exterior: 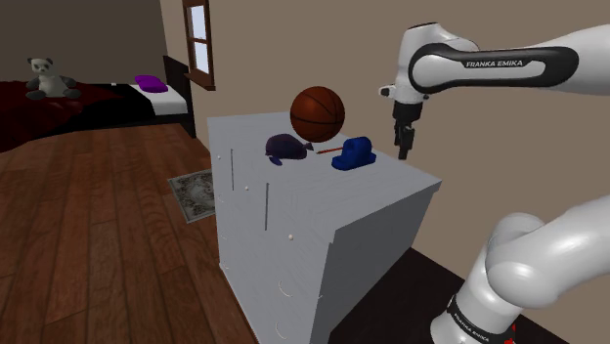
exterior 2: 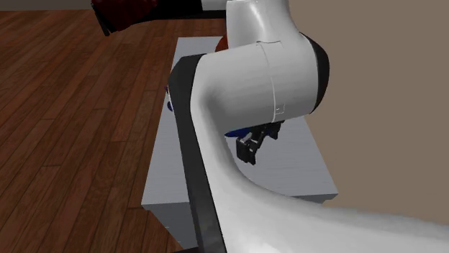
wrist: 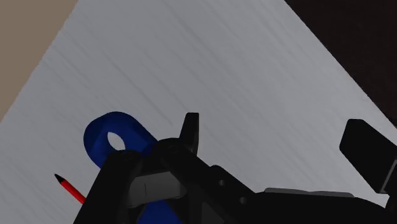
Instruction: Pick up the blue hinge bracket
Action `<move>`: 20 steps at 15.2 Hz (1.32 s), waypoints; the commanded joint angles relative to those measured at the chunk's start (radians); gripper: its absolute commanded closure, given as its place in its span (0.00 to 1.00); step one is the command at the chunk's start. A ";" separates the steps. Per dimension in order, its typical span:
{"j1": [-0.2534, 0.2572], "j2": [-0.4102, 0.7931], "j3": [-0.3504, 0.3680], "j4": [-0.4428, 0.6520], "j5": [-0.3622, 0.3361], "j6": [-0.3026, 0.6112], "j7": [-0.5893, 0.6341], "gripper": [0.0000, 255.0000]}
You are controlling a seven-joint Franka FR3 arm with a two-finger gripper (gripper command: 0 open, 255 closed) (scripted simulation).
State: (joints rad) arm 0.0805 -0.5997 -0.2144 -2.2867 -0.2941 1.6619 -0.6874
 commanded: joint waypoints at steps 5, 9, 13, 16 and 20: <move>0.056 0.162 -0.108 0.127 -0.057 0.126 -0.319 0.00; 0.096 0.281 -0.167 0.228 -0.051 0.206 -0.526 0.00; 0.121 0.374 -0.204 0.298 -0.026 0.272 -0.679 0.00; 0.119 0.376 -0.206 0.260 -0.030 0.311 -0.671 0.00; 0.117 0.380 -0.210 0.216 -0.035 0.358 -0.661 0.00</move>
State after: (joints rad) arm 0.1975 -0.2204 -0.4240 -2.0605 -0.3282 2.0090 -1.3508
